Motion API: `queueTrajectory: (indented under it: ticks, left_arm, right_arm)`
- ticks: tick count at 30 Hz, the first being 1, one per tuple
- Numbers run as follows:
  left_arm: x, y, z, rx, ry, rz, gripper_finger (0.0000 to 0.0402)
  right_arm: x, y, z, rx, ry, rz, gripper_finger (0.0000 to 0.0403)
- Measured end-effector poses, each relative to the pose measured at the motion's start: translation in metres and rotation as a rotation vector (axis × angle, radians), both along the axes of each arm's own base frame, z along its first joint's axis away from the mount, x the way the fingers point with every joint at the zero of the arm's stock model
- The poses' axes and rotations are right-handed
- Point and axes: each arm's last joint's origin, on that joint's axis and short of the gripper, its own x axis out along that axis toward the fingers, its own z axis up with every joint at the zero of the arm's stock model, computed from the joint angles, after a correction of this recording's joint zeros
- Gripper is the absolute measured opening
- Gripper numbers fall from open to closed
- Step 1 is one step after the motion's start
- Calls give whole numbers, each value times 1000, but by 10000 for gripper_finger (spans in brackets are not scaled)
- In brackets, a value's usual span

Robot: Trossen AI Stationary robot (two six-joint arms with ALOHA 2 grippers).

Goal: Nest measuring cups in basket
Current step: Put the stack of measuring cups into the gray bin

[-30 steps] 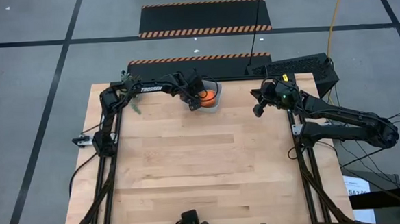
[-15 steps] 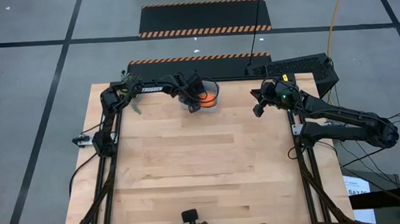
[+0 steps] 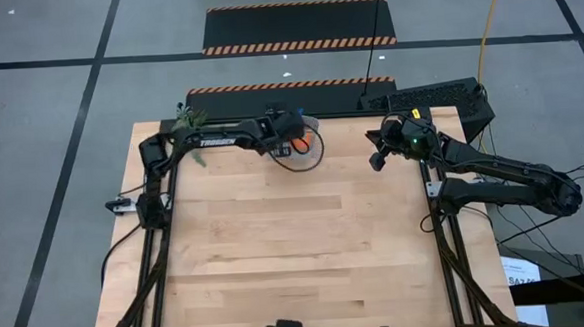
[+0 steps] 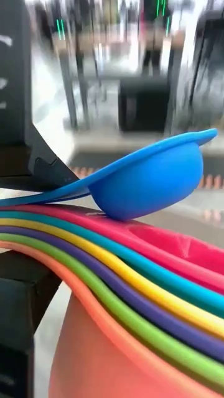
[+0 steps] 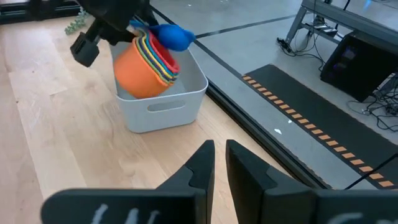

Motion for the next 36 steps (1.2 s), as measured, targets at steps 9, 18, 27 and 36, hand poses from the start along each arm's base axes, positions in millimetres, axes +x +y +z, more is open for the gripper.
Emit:
queueTrajectory:
  ticks: [9,18,27,36]
  left_arm:
    - [20,-31,-32,377,190,13,111]
    - [1,-41,-65,559,182,0,111]
    - [-9,-40,-79,516,220,-77,111]
    - [-9,-42,-79,503,258,-120,214]
  right_arm:
    - [0,0,0,3,1,-1,34]
    - [0,0,0,0,4,0,34]
    - [0,0,0,2,2,-1,34]
    - [0,0,0,3,1,-2,34]
